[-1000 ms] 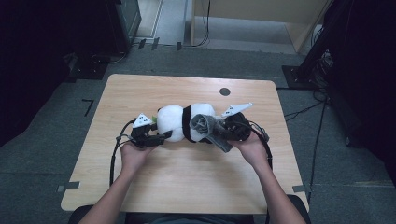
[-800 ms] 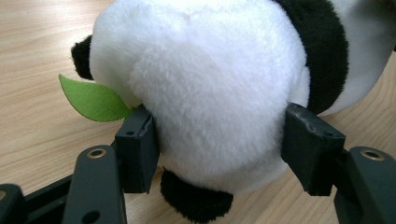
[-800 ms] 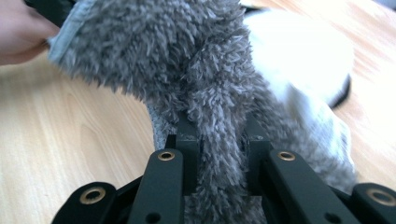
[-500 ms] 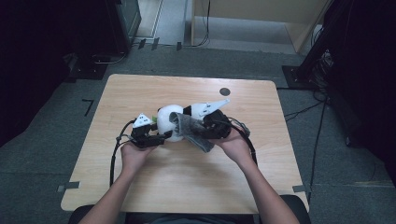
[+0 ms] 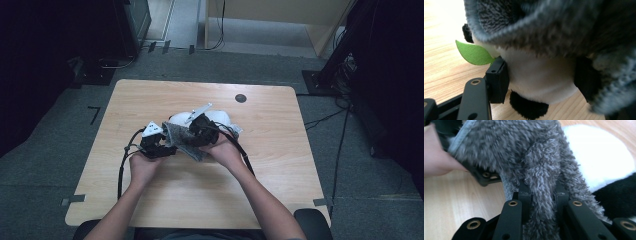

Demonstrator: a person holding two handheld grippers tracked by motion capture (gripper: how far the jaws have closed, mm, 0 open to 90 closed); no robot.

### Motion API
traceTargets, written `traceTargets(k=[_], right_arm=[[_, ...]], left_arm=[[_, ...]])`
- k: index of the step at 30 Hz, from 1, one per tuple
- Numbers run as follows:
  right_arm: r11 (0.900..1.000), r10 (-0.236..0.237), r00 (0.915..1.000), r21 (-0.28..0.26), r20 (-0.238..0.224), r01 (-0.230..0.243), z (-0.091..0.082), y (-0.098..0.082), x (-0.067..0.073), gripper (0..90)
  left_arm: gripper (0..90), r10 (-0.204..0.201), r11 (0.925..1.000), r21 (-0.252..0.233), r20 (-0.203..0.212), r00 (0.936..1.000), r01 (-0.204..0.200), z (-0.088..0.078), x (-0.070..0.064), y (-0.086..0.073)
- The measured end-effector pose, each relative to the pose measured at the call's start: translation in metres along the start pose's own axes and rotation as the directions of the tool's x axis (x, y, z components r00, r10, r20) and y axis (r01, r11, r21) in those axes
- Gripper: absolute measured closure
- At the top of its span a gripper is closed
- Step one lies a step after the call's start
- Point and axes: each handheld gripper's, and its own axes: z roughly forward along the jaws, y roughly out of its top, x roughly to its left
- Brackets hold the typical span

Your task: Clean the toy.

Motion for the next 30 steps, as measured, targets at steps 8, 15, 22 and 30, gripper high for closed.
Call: traceTargets(k=[8, 15, 22, 30], right_arm=[[0.999, 0.034, 0.9994, -0.016, 0.008, -0.034, -0.015, -0.016, -0.008, 75.3], [0.998, 0.054, 0.9979, -0.035, 0.034, -0.053, -0.041, -0.038, -0.013, 75.3], [0.994, 0.088, 0.9933, -0.077, 0.075, -0.083, -0.072, -0.067, -0.024, 74.5], [0.984, 0.158, 0.9795, -0.102, 0.125, -0.146, -0.095, -0.097, -0.040, 74.6]], left_arm=[[34.8, 0.005, 1.0000, -0.002, 0.000, 1.0000, -0.005, 0.000, 0.000, 0.000], [34.9, 0.005, 1.0000, 0.002, 0.003, 1.0000, -0.005, 0.000, 0.001, 0.000], [34.9, 0.001, 1.0000, 0.004, 0.009, 1.0000, -0.001, 0.000, 0.001, 0.001], [34.4, 0.003, 0.9999, 0.012, 0.018, 0.9998, -0.003, 0.000, 0.002, 0.002]])
